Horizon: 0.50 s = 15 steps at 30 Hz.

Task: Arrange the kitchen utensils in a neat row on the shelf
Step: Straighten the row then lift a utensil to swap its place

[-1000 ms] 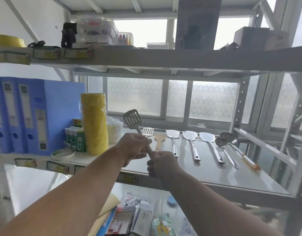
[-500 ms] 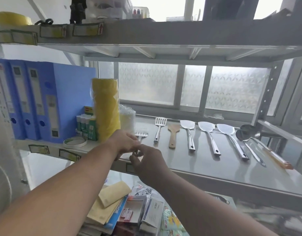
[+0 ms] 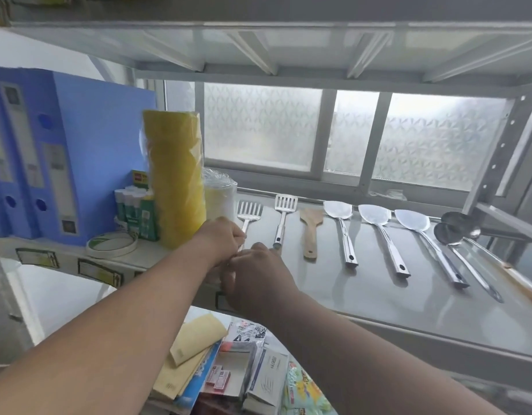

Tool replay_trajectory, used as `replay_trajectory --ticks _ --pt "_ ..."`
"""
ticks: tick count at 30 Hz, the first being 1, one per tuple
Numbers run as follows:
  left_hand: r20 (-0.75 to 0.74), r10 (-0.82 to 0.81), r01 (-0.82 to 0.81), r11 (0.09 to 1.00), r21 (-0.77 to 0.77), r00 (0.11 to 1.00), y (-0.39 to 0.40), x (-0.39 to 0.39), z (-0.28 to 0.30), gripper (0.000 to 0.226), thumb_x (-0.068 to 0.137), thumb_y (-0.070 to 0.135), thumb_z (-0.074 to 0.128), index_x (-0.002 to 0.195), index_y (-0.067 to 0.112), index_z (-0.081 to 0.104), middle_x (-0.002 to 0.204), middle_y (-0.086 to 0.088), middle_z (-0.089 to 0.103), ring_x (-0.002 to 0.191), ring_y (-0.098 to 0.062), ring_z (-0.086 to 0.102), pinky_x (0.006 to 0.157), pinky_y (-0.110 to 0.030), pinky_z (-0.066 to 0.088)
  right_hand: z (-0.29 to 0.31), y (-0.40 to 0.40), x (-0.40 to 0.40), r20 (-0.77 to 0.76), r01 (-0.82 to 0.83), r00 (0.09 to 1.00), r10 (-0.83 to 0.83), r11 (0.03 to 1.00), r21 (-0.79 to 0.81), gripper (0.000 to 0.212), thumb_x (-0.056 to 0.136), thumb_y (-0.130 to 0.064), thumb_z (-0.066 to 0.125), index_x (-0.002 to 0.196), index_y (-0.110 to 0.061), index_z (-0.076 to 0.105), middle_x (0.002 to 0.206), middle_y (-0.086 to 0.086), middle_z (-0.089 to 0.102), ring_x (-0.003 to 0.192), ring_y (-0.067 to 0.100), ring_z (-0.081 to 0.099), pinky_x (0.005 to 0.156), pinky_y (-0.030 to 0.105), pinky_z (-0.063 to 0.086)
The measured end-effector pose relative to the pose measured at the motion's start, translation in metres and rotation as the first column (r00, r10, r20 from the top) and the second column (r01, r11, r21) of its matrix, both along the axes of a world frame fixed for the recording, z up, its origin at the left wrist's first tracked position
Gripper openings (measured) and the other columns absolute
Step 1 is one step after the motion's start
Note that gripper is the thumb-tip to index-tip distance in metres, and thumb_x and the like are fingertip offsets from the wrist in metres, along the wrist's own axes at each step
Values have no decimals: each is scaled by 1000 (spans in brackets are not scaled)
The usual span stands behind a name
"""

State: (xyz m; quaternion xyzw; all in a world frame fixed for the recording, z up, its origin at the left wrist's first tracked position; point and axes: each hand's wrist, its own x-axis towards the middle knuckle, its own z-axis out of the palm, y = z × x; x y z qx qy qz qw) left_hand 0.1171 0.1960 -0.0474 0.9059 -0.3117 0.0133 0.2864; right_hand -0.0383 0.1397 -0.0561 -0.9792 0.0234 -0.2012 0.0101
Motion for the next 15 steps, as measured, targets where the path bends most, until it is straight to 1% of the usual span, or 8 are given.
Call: replay_trajectory --ticks 3,7,9,10,11,13,14,15 --pt "39 -6 5 999 34 999 -13 14 0 22 90 13 60 75 29 59 77 5 48 79 -13 40 72 -27 39 -3 -4 9 13 0 1000 0 1000 1 39 93 -42 44 96 -13 70 96 7 67 99 26 51 86 40 45" --pt "-11 -6 6 1000 -18 1000 -28 32 -1 24 94 14 68 91 30 85 84 -3 73 86 -21 62 86 -24 51 -3 -6 17 11 6 1000 -6 998 61 45 95 -51 39 106 -14 63 98 10 62 95 29 57 73 40 47" --pt "-37 3 -5 999 -52 999 -35 43 -5 25 94 16 71 75 32 69 81 0 72 83 -20 62 84 -21 48 0 -5 20 -29 -66 997 66 998 1 43 97 -43 32 113 -14 58 100 16 61 96 36 60 67 39 46" --pt "-44 14 -17 998 -58 999 -37 46 -6 12 94 18 74 93 8 81 82 2 73 85 -16 64 85 -20 46 3 -6 22 -54 -97 994 96 995 -12 42 97 -39 33 120 -12 56 105 20 62 100 37 60 66 40 44" --pt "-47 24 -27 997 -73 999 -40 51 -7 12 94 20 76 100 23 86 84 5 73 86 -13 64 86 -19 45 6 -7 24 -71 -96 993 96 995 11 42 98 -38 35 125 -11 53 110 20 62 103 38 59 67 40 44" --pt "-44 19 -22 997 -80 999 -45 59 -9 17 95 21 76 81 11 75 82 5 72 85 -13 63 86 -19 45 12 -11 28 -116 -37 992 45 996 76 40 99 -36 37 127 -12 52 117 19 61 107 37 59 73 43 47" --pt "-40 13 -16 997 -74 999 -47 60 -7 12 95 21 76 94 11 83 84 5 74 87 -13 65 87 -20 47 15 -12 29 -136 -10 990 23 995 95 40 99 -35 36 127 -11 53 119 18 60 109 37 59 76 44 48" --pt "-45 8 -11 997 -78 999 -49 60 -6 13 96 21 76 100 29 86 88 5 78 90 -13 68 88 -21 50 16 -13 31 -151 13 989 2 995 101 40 99 -33 35 128 -11 52 121 17 59 110 36 59 78 44 49"
